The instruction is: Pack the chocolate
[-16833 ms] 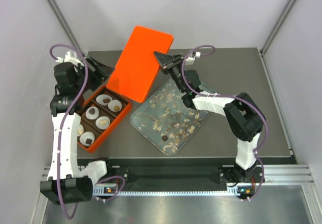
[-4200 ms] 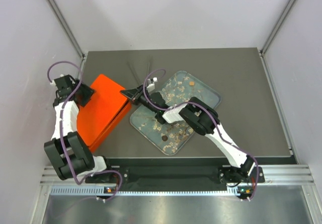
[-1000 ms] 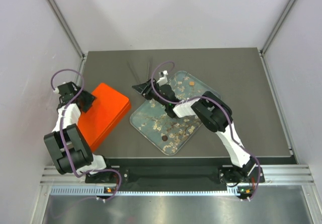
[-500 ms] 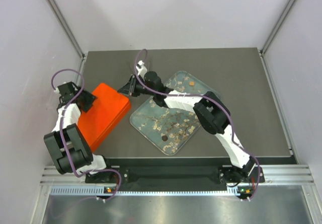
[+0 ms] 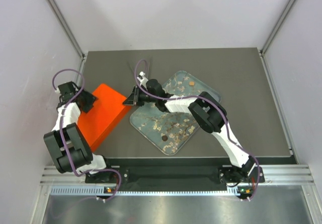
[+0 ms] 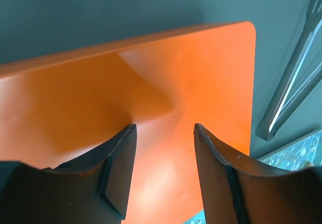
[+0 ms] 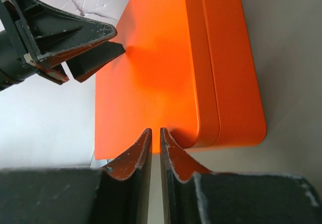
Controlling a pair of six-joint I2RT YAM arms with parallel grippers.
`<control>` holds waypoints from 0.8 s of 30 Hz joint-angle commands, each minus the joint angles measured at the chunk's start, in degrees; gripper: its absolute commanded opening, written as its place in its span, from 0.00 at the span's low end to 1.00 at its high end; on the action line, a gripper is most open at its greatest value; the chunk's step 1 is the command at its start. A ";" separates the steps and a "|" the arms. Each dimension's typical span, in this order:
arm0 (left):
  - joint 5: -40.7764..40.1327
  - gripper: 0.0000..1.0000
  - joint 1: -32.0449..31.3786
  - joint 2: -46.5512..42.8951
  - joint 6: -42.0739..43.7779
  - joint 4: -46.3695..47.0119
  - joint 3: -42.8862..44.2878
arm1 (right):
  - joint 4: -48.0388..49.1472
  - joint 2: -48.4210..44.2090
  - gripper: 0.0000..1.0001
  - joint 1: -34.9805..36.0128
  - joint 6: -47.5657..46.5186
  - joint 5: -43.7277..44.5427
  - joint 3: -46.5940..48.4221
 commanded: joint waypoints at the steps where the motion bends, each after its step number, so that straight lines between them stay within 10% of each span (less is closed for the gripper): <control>1: 1.79 0.54 0.18 -0.45 2.35 -3.89 4.03 | -0.90 -1.86 0.13 -0.39 -1.65 -0.96 1.37; 11: -9.62 0.53 -5.08 -4.60 9.02 -8.02 9.57 | 2.62 -0.63 0.15 0.23 0.81 -1.67 0.49; 24: -22.45 0.14 -16.25 10.42 20.10 -8.73 16.25 | 3.06 -1.59 0.16 0.67 0.20 -2.10 -0.21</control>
